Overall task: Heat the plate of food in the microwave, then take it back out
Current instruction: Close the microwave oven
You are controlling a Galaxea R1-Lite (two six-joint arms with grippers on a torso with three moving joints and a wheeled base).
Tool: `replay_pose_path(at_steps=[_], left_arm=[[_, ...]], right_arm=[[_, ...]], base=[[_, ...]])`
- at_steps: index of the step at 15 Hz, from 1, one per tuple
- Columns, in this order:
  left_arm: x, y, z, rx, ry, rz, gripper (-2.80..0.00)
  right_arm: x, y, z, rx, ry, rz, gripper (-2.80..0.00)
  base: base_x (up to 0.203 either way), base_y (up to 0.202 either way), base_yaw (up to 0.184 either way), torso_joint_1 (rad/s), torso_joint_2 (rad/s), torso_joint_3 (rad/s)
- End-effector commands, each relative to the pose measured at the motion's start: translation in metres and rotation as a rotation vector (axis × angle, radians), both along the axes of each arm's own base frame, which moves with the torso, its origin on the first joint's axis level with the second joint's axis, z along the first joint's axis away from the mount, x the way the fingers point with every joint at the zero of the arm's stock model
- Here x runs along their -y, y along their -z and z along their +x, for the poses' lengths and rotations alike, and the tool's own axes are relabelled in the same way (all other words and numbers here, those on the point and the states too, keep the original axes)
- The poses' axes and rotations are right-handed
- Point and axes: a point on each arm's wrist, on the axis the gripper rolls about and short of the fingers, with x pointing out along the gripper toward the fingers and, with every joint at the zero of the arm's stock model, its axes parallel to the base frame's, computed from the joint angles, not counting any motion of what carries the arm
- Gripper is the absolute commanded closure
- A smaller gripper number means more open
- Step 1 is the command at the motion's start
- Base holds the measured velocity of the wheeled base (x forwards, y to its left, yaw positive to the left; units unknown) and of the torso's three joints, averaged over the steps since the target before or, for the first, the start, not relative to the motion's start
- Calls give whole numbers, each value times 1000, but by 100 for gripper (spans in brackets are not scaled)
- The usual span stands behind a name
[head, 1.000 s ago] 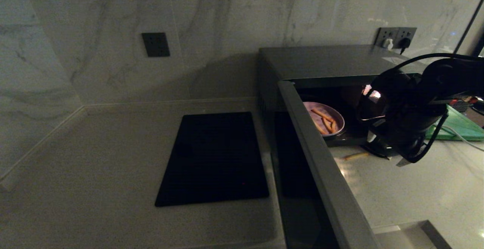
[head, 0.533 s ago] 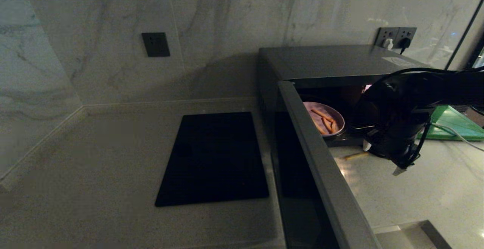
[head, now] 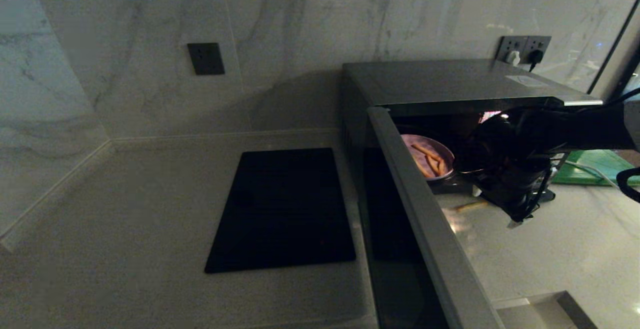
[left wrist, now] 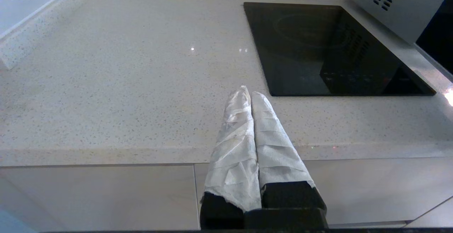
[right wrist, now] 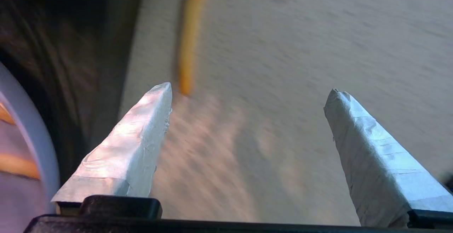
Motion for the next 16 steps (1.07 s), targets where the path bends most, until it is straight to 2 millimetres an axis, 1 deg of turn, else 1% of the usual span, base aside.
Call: replay_pose_path(at_steps=[1,4,7,10,16], left_arm=[[0,0,0,-1,-1,-1,0],[0,0,0,-1,-1,-1,0],[0,0,0,-1,-3,-1,0],[0,0,0,-1,-1,-1,0],[0,0,0,-1,-1,-1,0]], right_arm=[[-1,14,7,-4,4,1,-280],[-1,26,14,-12,3,0,-280],[6,38,19,-35,7,-6,-280],[7,42,23,-27,-10,-15,-280],[9,42,31,-11,-27,-24,-280]], base=[[0,0,0,0,0,0],[0,0,0,0,0,0],[0,0,0,0,0,0],[0,0,0,0,0,0],[0,0,0,0,0,0]])
